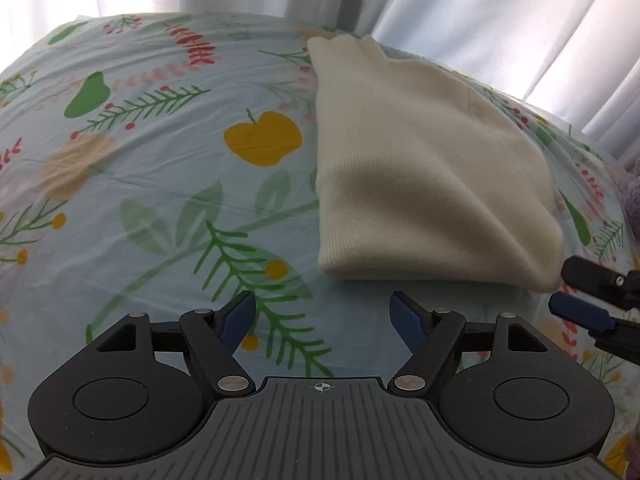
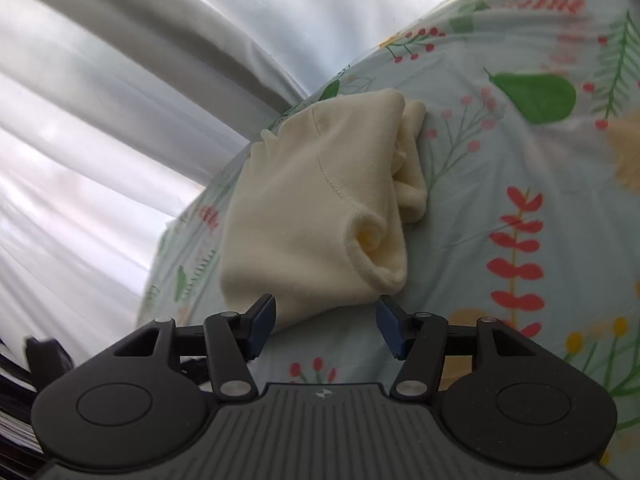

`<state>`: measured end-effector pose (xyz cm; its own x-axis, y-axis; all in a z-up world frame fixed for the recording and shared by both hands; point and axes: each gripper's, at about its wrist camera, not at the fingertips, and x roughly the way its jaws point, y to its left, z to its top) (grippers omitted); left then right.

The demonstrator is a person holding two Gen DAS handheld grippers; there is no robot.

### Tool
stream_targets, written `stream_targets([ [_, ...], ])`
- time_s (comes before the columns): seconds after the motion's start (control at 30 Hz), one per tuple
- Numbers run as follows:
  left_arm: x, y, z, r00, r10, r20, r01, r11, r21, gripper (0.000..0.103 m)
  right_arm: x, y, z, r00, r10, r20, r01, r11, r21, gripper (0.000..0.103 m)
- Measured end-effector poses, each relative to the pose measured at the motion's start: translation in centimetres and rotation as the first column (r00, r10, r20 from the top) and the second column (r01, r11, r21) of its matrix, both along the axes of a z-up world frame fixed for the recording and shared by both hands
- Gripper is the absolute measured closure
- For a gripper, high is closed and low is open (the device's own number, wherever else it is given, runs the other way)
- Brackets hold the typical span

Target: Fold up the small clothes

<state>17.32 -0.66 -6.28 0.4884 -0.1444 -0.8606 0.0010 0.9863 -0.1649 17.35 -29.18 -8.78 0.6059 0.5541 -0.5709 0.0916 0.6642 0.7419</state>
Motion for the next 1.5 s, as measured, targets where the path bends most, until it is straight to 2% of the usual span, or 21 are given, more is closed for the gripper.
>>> stream_targets([
  [0.1, 0.4, -0.8, -0.3, 0.999, -0.036, 0.016, 0.036, 0.999, 0.02, 0.022, 0.6, -0.5, -1.4, 0.998, -0.039, -0.039, 0.043, 0.994, 0.103, 0.069],
  [0.17, 0.8, -1.0, -0.3, 0.999, -0.05, 0.02, 0.05, 0.999, 0.012, 0.022, 1.0, -0.4, -2.1, 0.995, -0.076, -0.065, 0.082, 0.992, 0.094, 0.083],
  [0.27, 1.1, -0.8, -0.2, 0.999, -0.031, 0.034, 0.031, 1.0, 0.003, 0.022, 1.3, -0.6, -2.8, 0.989, -0.129, -0.066, 0.137, 0.981, 0.137, 0.098],
  [0.3, 1.2, -0.5, -0.3, 0.999, -0.015, 0.032, 0.015, 1.0, 0.001, 0.022, 1.3, -0.5, -2.6, 0.988, -0.142, -0.06, 0.148, 0.982, 0.115, 0.103],
  [0.33, 1.2, -0.1, -0.3, 1.0, -0.001, 0.03, 0.001, 1.0, -0.002, 0.022, 1.4, -0.4, -2.4, 0.988, -0.144, -0.045, 0.148, 0.985, 0.086, 0.103],
  [0.37, 1.2, 0.3, -0.2, 1.0, 0.016, 0.025, -0.016, 1.0, -0.006, 0.022, 1.2, -0.5, -2.2, 0.99, -0.142, -0.019, 0.143, 0.982, 0.12, 0.103],
  [0.43, 1.0, 1.2, 0.1, 0.999, 0.045, 0.015, -0.045, 0.999, -0.009, 0.024, 0.8, -1.3, -2.6, 0.988, -0.153, 0.002, 0.147, 0.953, 0.265, 0.103],
  [0.47, 0.8, 1.7, 0.4, 0.998, 0.059, 0.02, -0.059, 0.998, -0.016, 0.024, 0.8, -1.4, -1.8, 0.986, -0.169, -0.001, 0.167, 0.971, 0.173, 0.103],
  [0.5, 0.6, 2.1, 0.9, 0.997, 0.071, 0.031, -0.07, 0.997, -0.03, 0.024, 0.8, -1.0, -0.9, 0.987, -0.158, 0.044, 0.155, 0.987, 0.05, 0.103],
  [0.53, 0.4, 2.5, 1.5, 0.996, 0.079, 0.049, -0.077, 0.996, -0.05, 0.024, 0.8, -0.6, -0.2, 0.988, -0.131, 0.085, 0.133, 0.991, -0.01, 0.101],
  [0.63, 0.8, 2.7, 3.0, 0.99, 0.087, 0.107, -0.075, 0.991, -0.111, 0.023, 1.5, 1.1, 1.3, 0.991, -0.038, 0.131, 0.046, 0.997, -0.064, 0.099],
  [0.7, 1.6, 2.5, 3.5, 0.988, 0.099, 0.115, -0.086, 0.99, -0.114, 0.023, 2.3, 3.3, 2.1, 0.986, 0.03, 0.166, -0.003, 0.987, -0.163, 0.098],
  [0.83, 2.0, 3.0, 4.0, 0.98, 0.162, 0.115, -0.149, 0.983, -0.11, 0.023, 4.0, 8.0, 2.8, 0.964, 0.176, 0.201, -0.117, 0.954, -0.276, 0.098],
  [0.9, 1.5, 3.9, 3.9, 0.975, 0.19, 0.117, -0.179, 0.979, -0.1, 0.023, 4.4, 10.1, 2.7, 0.945, 0.247, 0.212, -0.165, 0.925, -0.342, 0.098],
  [1.0, 0.9, 5.3, 3.4, 0.969, 0.228, 0.092, -0.221, 0.972, -0.084, 0.023, 5.5, 12.7, 0.4, 0.937, 0.322, 0.134, -0.237, 0.871, -0.431, 0.1],
  [1.03, 0.7, 5.7, 3.3, 0.967, 0.238, 0.087, -0.232, 0.969, -0.082, 0.023, 5.4, 12.9, -0.4, 0.937, 0.316, 0.146, -0.228, 0.874, -0.429, 0.101],
  [1.13, 0.0, 6.4, 3.3, 0.964, 0.249, 0.093, -0.243, 0.967, -0.072, 0.022, 4.8, 13.5, 0.2, 0.923, 0.356, 0.145, -0.254, 0.849, -0.463, 0.1],
  [1.23, -0.6, 6.5, 3.4, 0.967, 0.233, 0.102, -0.228, 0.972, -0.06, 0.021, 5.1, 13.7, 0.4, 0.909, 0.401, 0.115, -0.312, 0.837, -0.449, 0.1],
  [1.33, -1.3, 6.2, 3.6, 0.97, 0.215, 0.115, -0.21, 0.976, -0.049, 0.013, 4.4, 13.6, 0.7, 0.891, 0.447, 0.081, -0.367, 0.814, -0.45, 0.1],
  [1.43, -1.7, 5.7, 3.5, 0.975, 0.191, 0.114, -0.19, 0.982, -0.021, 0.008, 2.7, 13.4, 0.3, 0.881, 0.471, -0.041, -0.437, 0.778, -0.45, 0.091],
  [1.5, -1.9, 5.2, 3.3, 0.979, 0.175, 0.101, -0.176, 0.984, -0.003, 0.008, 0.3, 12.9, 0.6, 0.891, 0.45, -0.056, -0.42, 0.774, -0.473, 0.08],
])
